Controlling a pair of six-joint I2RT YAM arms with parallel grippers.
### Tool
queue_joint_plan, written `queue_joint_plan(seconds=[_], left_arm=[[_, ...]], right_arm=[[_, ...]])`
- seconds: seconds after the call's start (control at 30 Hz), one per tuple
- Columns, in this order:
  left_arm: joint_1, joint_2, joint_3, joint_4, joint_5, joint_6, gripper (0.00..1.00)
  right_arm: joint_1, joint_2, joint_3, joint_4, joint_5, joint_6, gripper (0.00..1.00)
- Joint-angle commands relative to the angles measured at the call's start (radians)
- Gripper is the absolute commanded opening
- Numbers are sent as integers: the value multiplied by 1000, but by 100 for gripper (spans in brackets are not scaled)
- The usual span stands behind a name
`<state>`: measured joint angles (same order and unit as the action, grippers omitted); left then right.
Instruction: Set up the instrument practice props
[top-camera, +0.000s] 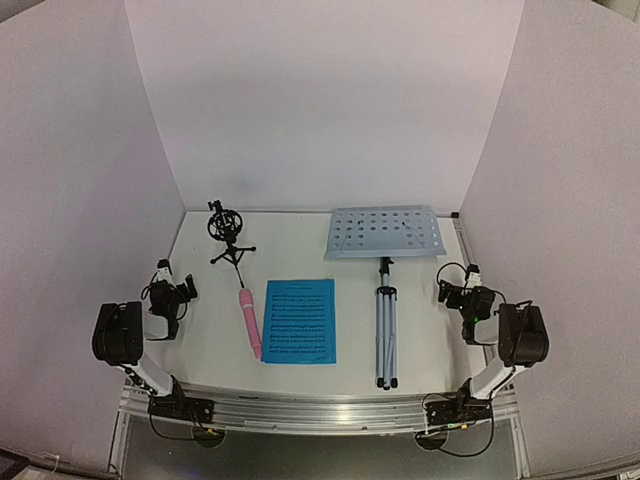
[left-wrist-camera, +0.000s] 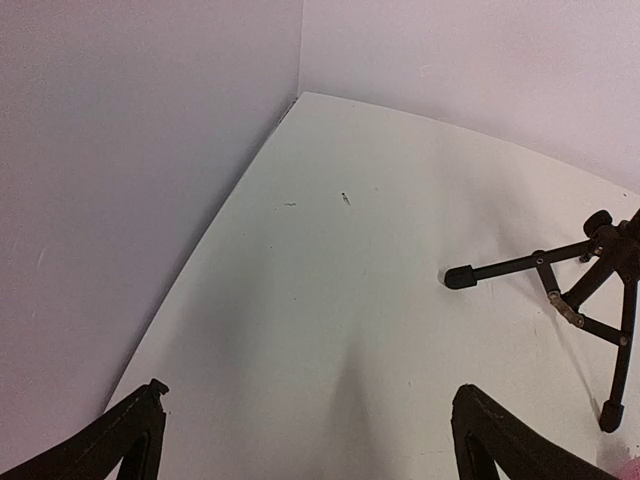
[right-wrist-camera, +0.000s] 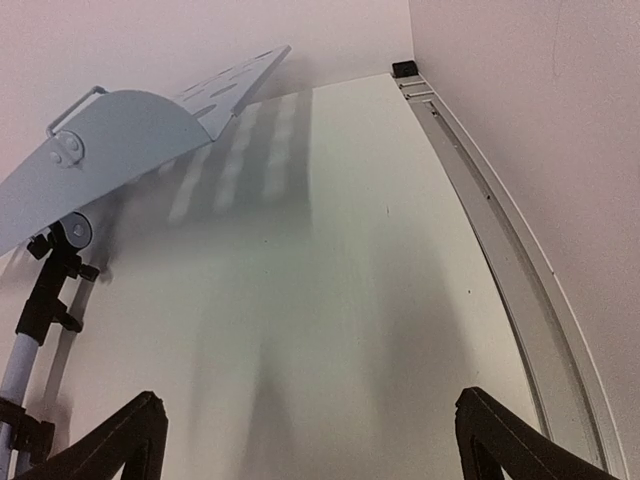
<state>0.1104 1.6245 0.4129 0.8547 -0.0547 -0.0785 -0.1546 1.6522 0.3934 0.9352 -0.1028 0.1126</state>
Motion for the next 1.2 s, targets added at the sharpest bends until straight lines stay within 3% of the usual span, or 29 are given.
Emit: queue_joint_plan(seconds=[0.0, 0.2, 0.27, 0.37, 0.43, 0.57, 0.7, 0.8, 0.9, 1.0, 1.17], left_arm=[[1, 0, 21, 9, -2, -3, 100], [1, -28, 33, -24, -3, 0, 100], [2, -95, 87, -161, 41, 15, 100], [1, -200, 220, -475, 222, 62, 100], [-12, -260, 258, -534, 270, 11, 100], [-166, -405, 233, -543, 212, 27, 100], [-359, -526, 202, -591, 184, 103, 100], [-483, -587, 209, -646, 147, 107, 100], [-574, -603, 213, -659, 134, 135, 100], [-653, -587, 221, -673, 137, 182, 100], [-730, -554, 240, -677, 156, 188, 100]], right_arm=[[8, -110, 59, -136, 22, 1, 98], [8, -317, 111, -351, 22, 28, 98], [8, -375, 169, -500, -13, 38, 98], [9, -431, 275, -730, -59, 63, 98], [16, -458, 332, -837, -81, 84, 97], [95, -495, 435, -1048, -58, 116, 95], [294, -474, 565, -1296, 38, 131, 91], [414, -462, 613, -1437, 178, 238, 89], [541, -419, 633, -1522, 308, 376, 98], [651, -299, 705, -1594, 369, 463, 98], [766, -56, 899, -1674, 510, 437, 96]])
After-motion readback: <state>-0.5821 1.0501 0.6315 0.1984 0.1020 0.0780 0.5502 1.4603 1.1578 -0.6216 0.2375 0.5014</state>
